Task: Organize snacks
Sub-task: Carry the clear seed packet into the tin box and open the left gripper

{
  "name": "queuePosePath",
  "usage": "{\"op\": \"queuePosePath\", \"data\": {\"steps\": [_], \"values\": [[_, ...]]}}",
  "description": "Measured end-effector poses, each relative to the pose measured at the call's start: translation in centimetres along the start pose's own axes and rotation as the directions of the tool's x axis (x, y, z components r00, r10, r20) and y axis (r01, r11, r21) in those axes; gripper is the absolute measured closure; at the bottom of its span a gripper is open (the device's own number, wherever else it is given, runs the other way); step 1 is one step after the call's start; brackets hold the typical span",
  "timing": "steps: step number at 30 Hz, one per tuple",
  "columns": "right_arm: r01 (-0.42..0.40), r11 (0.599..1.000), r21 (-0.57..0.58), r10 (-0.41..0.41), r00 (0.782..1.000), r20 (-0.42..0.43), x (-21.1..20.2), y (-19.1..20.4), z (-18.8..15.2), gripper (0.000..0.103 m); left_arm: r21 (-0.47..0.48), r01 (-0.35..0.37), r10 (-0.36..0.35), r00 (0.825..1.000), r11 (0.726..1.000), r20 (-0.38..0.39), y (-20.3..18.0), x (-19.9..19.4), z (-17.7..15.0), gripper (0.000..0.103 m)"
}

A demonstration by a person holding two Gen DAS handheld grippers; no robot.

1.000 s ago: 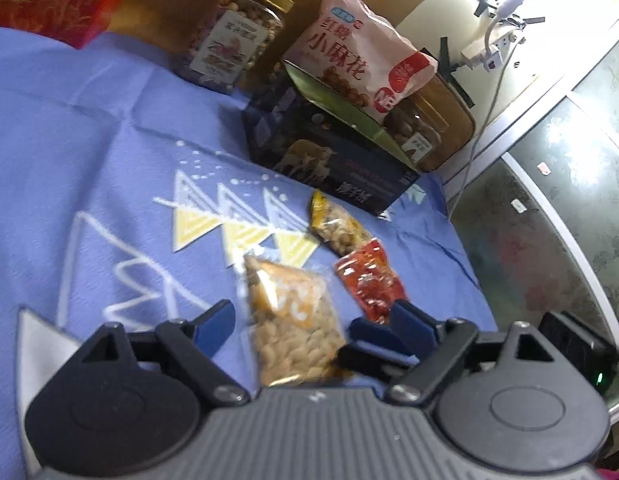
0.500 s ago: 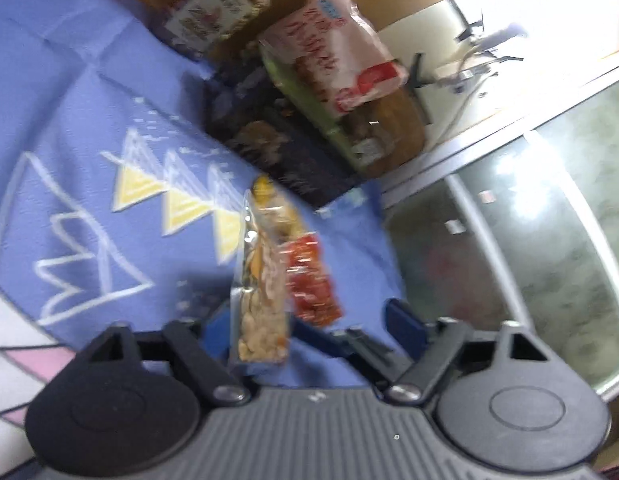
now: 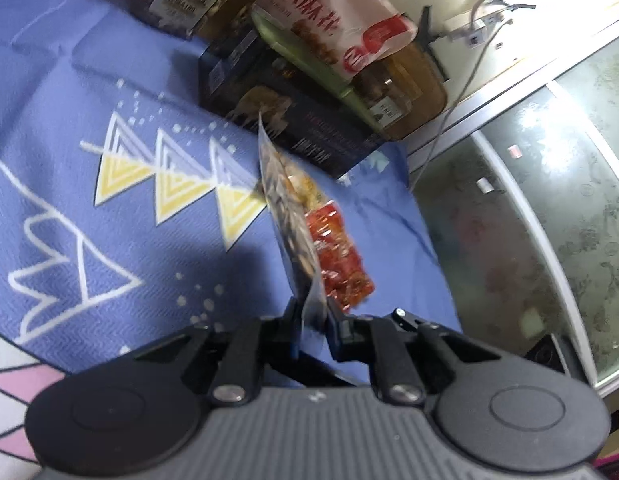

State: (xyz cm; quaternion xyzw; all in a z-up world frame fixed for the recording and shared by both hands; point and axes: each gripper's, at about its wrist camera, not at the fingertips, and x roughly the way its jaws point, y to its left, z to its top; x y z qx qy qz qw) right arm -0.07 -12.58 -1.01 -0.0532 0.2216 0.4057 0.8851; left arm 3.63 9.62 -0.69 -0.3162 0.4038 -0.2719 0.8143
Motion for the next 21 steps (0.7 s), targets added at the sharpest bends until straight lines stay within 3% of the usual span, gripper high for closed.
{"op": "queuePosePath", "data": {"steps": [9,15,21], "values": [[0.148,0.982,-0.12,-0.125,0.975,0.181,-1.8,-0.2,2.0,0.069,0.117,0.07,-0.076,0.996,0.991,0.045,-3.6,-0.4,3.6,0.09],[0.226,0.968,-0.109,-0.2,0.957,0.21,-0.4,-4.2,4.7,0.069,0.198,0.096,-0.108,0.993,0.975,0.05,-5.4,2.7,8.3,0.09],[0.27,0.958,-0.098,-0.248,0.95,0.191,2.9,-8.1,6.7,0.069,0.181,0.1,-0.112,0.992,0.978,0.053,-4.9,5.8,12.8,0.09]]}}
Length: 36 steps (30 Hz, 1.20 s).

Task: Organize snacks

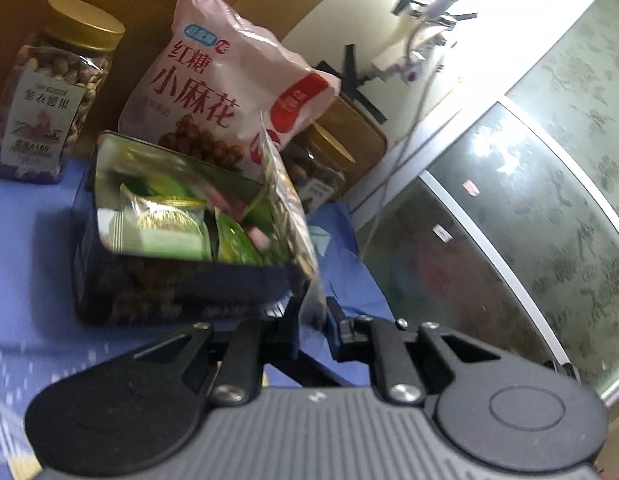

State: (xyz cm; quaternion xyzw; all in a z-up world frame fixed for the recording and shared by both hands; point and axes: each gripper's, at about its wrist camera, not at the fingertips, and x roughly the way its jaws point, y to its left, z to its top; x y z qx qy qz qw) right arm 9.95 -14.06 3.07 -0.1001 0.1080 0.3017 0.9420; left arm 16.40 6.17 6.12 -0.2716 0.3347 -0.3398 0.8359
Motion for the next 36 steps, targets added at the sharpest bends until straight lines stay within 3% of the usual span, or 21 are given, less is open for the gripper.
{"op": "queuePosePath", "data": {"steps": [4,6,7,13,18,23,31,36], "values": [[0.027,1.0,0.007,-0.027,0.999,-0.036,2.8,-1.0,-0.2,0.067,-0.02,-0.05,0.05,0.999,0.999,0.005,1.4,2.1,1.8,0.086],[0.089,0.996,0.01,-0.089,0.995,-0.034,3.8,-1.4,-0.5,0.061,-0.042,-0.101,0.103,0.994,0.994,0.029,2.1,2.5,2.5,0.073],[0.131,0.991,0.01,-0.131,0.991,-0.025,3.9,-1.6,-0.6,0.061,-0.055,-0.135,0.137,0.99,0.989,0.045,2.3,2.4,2.7,0.061],[0.129,0.985,0.114,-0.125,0.991,-0.04,3.4,-3.2,-1.5,0.061,-0.01,-0.249,0.249,0.964,0.968,0.091,2.0,1.5,2.4,0.062],[0.109,0.98,0.168,-0.104,0.994,-0.04,1.8,-3.6,-1.5,0.061,0.041,-0.259,0.252,0.959,0.965,0.128,0.1,-0.5,1.1,0.058],[0.09,0.95,0.3,-0.064,0.994,-0.093,-0.1,-4.7,-3.1,0.061,0.079,-0.279,0.267,0.955,0.957,0.13,-1.0,-2.3,-1.6,0.058],[0.004,0.903,0.43,0.088,0.977,-0.193,-1.5,-4.1,-5.5,0.061,-0.003,-0.245,0.245,0.969,0.969,0.012,0.8,-2.7,-6.4,0.058],[-0.056,0.918,0.392,0.169,0.95,-0.261,-2.9,-1.4,-6.3,0.055,-0.021,-0.216,0.214,0.974,0.976,-0.068,1.0,-2.1,-9.0,0.058]]}}
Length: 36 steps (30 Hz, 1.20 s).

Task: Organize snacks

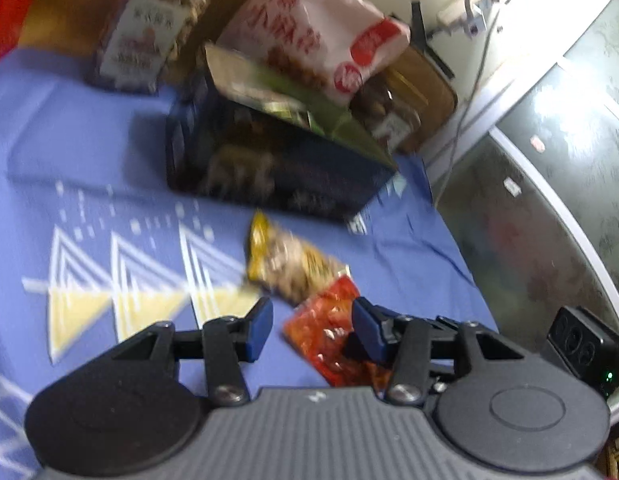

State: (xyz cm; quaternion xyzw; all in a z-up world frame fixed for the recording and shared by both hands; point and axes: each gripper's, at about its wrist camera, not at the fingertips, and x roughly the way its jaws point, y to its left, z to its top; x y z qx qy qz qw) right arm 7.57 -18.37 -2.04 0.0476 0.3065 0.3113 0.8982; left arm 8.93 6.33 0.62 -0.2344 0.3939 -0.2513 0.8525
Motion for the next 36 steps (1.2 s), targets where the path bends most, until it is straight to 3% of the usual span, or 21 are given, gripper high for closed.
{"op": "queuePosePath", "data": {"steps": [3,8,12,15,18,20,22,29,31,32,34,36], "values": [[-0.046,0.998,0.042,0.046,0.999,-0.009,-0.8,0.7,-1.0,0.055,0.017,0.004,-0.004,1.0,1.0,-0.029,-0.5,0.3,-1.5,0.058],[-0.022,1.0,0.012,0.022,1.0,-0.011,-1.8,1.6,-1.4,0.055,0.005,0.031,-0.03,0.999,1.0,-0.026,-1.0,-1.3,-3.1,0.054],[-0.105,0.987,0.119,0.109,0.994,-0.023,-2.7,-0.1,-1.9,0.053,-0.018,0.082,-0.083,0.995,0.996,-0.046,-1.2,-2.6,-4.7,0.054],[-0.209,0.925,0.316,0.218,0.976,0.005,-2.8,-3.0,-2.4,0.053,0.008,0.058,-0.058,0.995,0.998,-0.076,-1.9,-2.2,-5.9,0.059],[-0.305,0.804,0.51,0.333,0.942,0.038,-1.9,-5.7,-2.9,0.059,0.006,0.026,-0.026,0.998,1.0,-0.06,-2.0,-2.1,-5.9,0.066],[-0.354,0.748,0.562,0.403,0.914,0.04,-1.5,-6.0,-3.1,0.058,-0.026,0.019,-0.02,0.998,0.999,-0.057,-1.3,-2.0,-5.7,0.075],[-0.389,0.721,0.573,0.447,0.893,0.045,-1.5,-5.5,-3.2,0.058,-0.048,0.018,-0.021,0.998,0.999,-0.057,-0.7,-2.1,-5.6,0.081],[-0.353,0.799,0.487,0.394,0.919,0.019,-2.3,-3.7,-2.7,0.062,-0.056,0.022,-0.025,0.998,0.998,-0.054,-0.4,-2.1,-5.7,0.084],[-0.318,0.835,0.448,0.361,0.933,-0.011,-2.1,-3.1,-2.4,0.082,-0.061,0.032,-0.035,0.998,0.998,-0.054,-0.2,-2.1,-5.7,0.084],[-0.304,0.847,0.436,0.352,0.935,-0.033,-1.8,-2.8,-2.5,0.086,-0.063,0.036,-0.04,0.998,0.997,-0.054,-0.1,-2.1,-5.7,0.083],[-0.288,0.851,0.439,0.334,0.942,-0.029,-1.7,-3.0,-3.0,0.086,-0.074,0.051,-0.055,0.997,0.996,-0.057,0.1,-2.1,-5.5,0.081],[-0.304,0.83,0.467,0.347,0.938,-0.007,-1.9,-3.6,-3.3,0.088,-0.087,0.075,-0.081,0.995,0.993,-0.061,0.2,-2.2,-5.5,0.071]]}}
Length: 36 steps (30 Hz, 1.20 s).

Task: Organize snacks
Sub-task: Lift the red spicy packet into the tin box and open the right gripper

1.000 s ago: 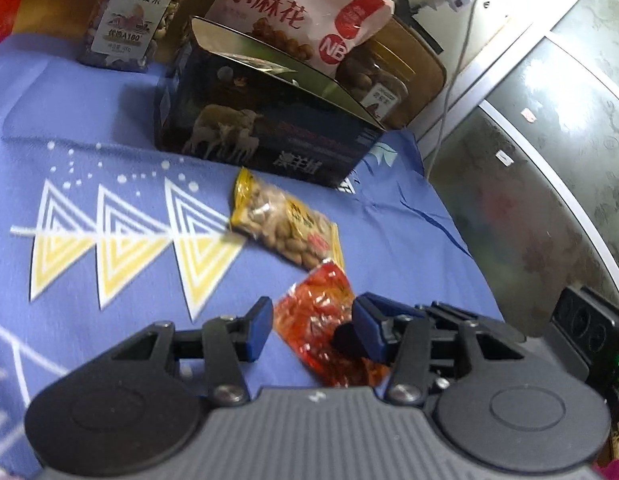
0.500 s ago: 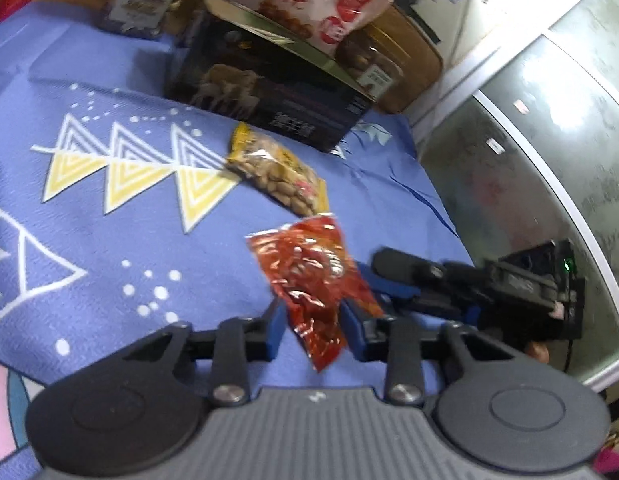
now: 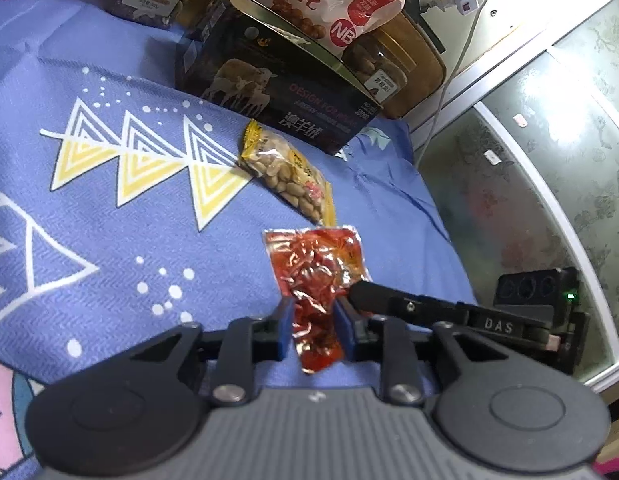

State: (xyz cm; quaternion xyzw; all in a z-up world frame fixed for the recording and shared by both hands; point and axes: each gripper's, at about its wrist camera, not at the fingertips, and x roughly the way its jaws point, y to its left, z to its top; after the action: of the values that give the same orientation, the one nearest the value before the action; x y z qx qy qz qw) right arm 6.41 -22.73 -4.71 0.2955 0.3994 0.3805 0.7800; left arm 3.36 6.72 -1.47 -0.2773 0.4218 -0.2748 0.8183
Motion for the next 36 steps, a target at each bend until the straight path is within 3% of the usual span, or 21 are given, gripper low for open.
{"op": "queuePosePath", "data": {"steps": [3,5,9,12,14,15,19,25,29,36], "values": [[-0.091,0.989,0.114,0.085,0.995,0.053,-0.5,-1.2,0.3,0.092,-0.022,0.043,-0.043,0.999,0.999,0.011,-0.1,-0.5,0.1,0.04],[-0.152,0.973,0.177,0.138,0.986,0.089,-0.9,-2.0,0.6,0.092,-0.03,0.043,-0.042,0.998,0.999,0.039,-0.2,-1.0,0.2,0.027],[-0.293,0.914,0.282,0.262,0.954,0.143,-1.3,-3.3,0.9,0.092,-0.089,0.12,-0.113,0.991,0.989,0.072,0.3,-1.7,0.8,0.027],[-0.372,0.87,0.324,0.335,0.928,0.165,-1.0,-3.4,1.2,0.092,-0.087,0.146,-0.139,0.987,0.985,0.081,0.0,-1.8,1.1,0.034],[-0.382,0.865,0.325,0.348,0.924,0.158,-0.6,-3.2,1.2,0.092,-0.077,0.152,-0.146,0.987,0.985,0.071,-0.2,-1.5,1.1,0.058],[-0.371,0.872,0.319,0.342,0.928,0.144,-0.4,-3.0,1.2,0.092,-0.071,0.153,-0.148,0.987,0.986,0.064,-0.3,-1.2,1.1,0.066],[-0.253,0.936,0.243,0.237,0.967,0.091,0.1,-1.9,1.1,0.092,-0.04,0.069,-0.067,0.997,0.997,0.046,-0.5,-0.7,1.0,0.078],[-0.162,0.985,0.055,0.154,0.981,0.12,-0.9,0.5,2.8,0.092,0.025,0.057,-0.058,0.997,0.998,0.046,-1.8,-0.3,3.6,0.078],[-0.078,0.994,-0.081,0.092,0.977,0.191,-1.3,2.7,5.4,0.091,0.12,0.027,-0.036,0.996,0.992,0.078,-3.8,0.1,7.0,0.078],[0.102,0.961,-0.258,-0.008,0.94,0.341,0.3,3.9,10.9,0.09,0.223,-0.068,0.034,0.988,0.973,0.153,-6.5,2.6,13.4,0.076]]}}
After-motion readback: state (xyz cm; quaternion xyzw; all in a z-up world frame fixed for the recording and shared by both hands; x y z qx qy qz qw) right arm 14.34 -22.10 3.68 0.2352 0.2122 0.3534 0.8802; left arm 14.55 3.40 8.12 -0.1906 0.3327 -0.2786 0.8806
